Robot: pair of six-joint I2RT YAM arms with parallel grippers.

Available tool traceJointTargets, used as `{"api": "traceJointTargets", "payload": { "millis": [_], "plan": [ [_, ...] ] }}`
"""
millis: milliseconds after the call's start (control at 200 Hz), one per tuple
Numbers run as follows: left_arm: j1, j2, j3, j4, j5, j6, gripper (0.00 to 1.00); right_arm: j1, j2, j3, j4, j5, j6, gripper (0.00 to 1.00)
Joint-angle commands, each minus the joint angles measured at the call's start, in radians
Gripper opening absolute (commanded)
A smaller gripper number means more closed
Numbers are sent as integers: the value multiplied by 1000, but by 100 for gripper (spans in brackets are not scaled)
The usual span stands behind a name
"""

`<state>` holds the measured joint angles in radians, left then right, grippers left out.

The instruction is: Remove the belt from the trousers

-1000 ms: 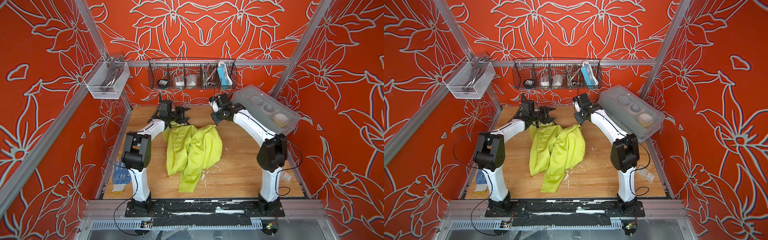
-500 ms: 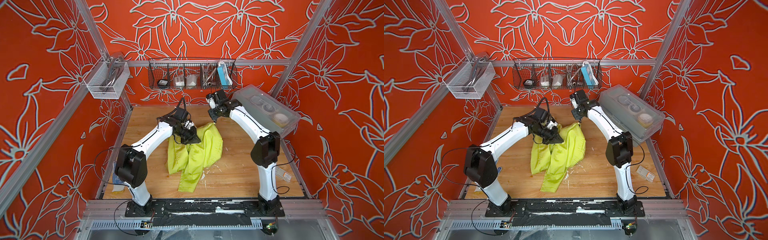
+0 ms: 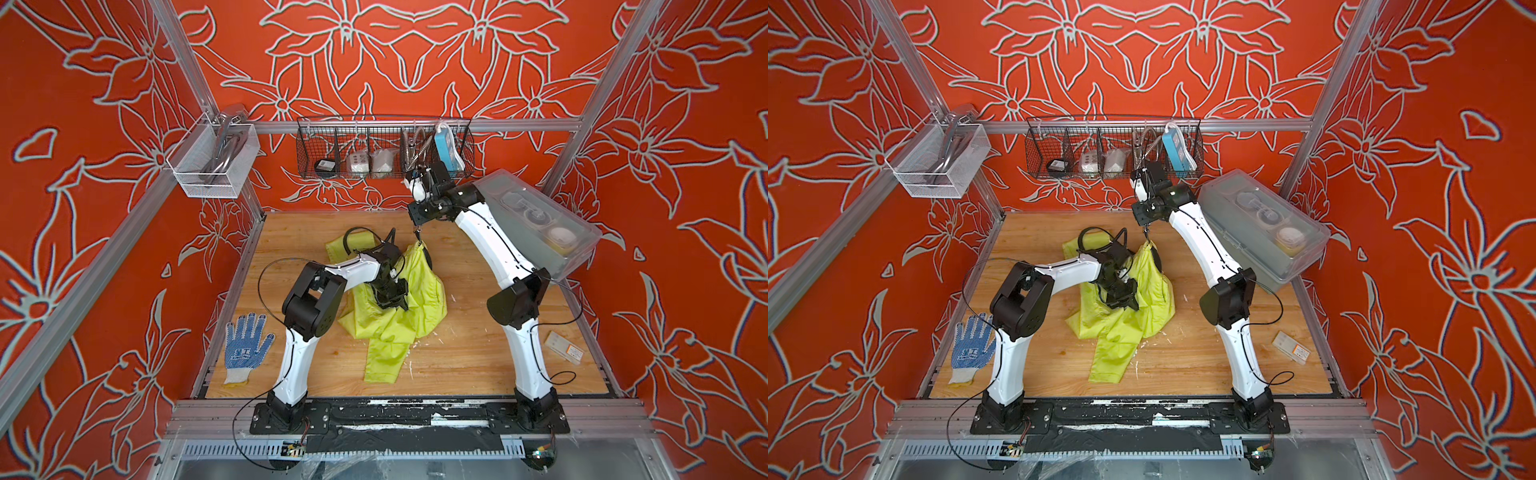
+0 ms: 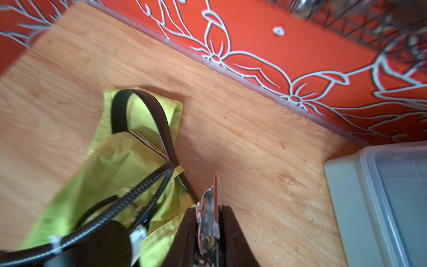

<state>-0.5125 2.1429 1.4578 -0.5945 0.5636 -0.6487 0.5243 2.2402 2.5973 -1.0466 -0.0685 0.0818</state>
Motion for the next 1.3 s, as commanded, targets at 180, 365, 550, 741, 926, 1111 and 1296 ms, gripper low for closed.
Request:
{"api": "traceJointTargets", "payload": {
  "millis": [180,365,550,741,926,1111,1296],
  "plan": [
    [21,179,-137,57,-281,-105,0,-119,-264,124,61,-15,110,0],
    [56,140,-199,90,-347,-119,0,-297,-477,67,210,-70,246,0],
    [72,115,-231,86,-398,-128,0,-419,-657,47,369,-9,190,0],
    [74,121,-219,61,-407,-133,0,-425,-738,11,374,85,57,0],
    [123,106,-241,17,-363,-180,0,-422,-652,-180,311,-183,271,0],
    [147,41,-329,51,-351,-190,0,-354,-566,-611,324,-295,285,0],
    [150,59,-359,91,-338,-193,0,-332,-340,-723,195,-353,203,0]
  ]
}}
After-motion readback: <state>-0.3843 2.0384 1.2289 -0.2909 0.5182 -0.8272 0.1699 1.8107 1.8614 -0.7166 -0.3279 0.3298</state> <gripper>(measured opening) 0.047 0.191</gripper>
